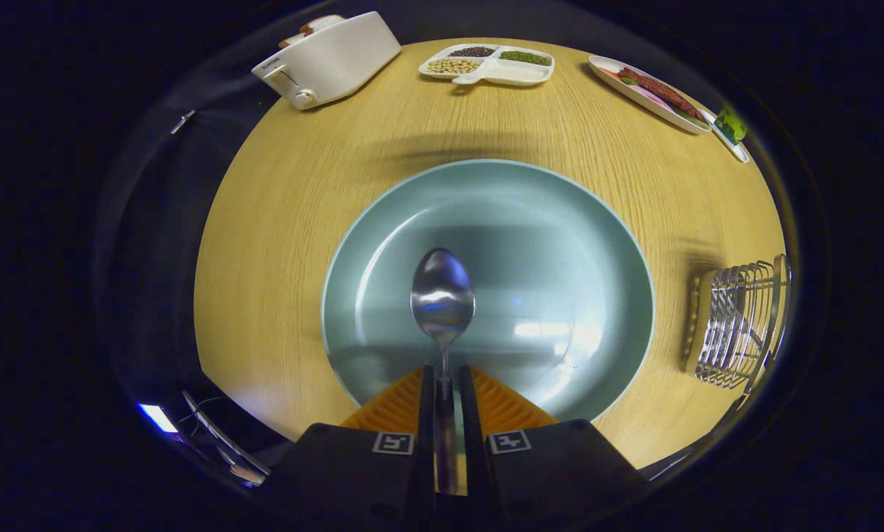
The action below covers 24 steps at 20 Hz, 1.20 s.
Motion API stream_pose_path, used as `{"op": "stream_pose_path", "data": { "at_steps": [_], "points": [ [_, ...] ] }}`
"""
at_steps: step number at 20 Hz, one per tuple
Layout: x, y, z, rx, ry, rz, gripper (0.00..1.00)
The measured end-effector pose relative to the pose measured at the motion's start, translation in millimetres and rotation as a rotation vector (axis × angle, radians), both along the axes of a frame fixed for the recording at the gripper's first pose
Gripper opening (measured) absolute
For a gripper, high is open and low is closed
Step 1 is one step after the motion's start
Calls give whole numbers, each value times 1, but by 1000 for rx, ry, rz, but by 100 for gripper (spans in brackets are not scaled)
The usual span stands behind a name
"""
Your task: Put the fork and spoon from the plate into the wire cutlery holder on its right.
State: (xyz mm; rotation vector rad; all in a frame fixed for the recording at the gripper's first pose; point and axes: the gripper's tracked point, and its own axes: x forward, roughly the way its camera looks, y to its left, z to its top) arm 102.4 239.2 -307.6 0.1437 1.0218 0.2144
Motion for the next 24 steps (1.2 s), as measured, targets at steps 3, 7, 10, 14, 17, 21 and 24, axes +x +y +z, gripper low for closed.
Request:
{"op": "stream_pose_path", "data": {
  "at_steps": [3, 7, 10, 14, 17, 21, 24],
  "points": [
    [6, 0, 3, -6, -5, 28, 11],
    [2, 7, 8, 33, -49, 106, 6],
    [2, 4, 23, 67, -80, 126, 6],
    [-8, -7, 59, 116, -130, 145, 6],
    [-25, -27, 92, 131, -164, 175, 6],
    [-55, -70, 143, 192, -171, 180, 6],
    [-67, -141, 163, 110, -175, 151, 6]
  ]
}}
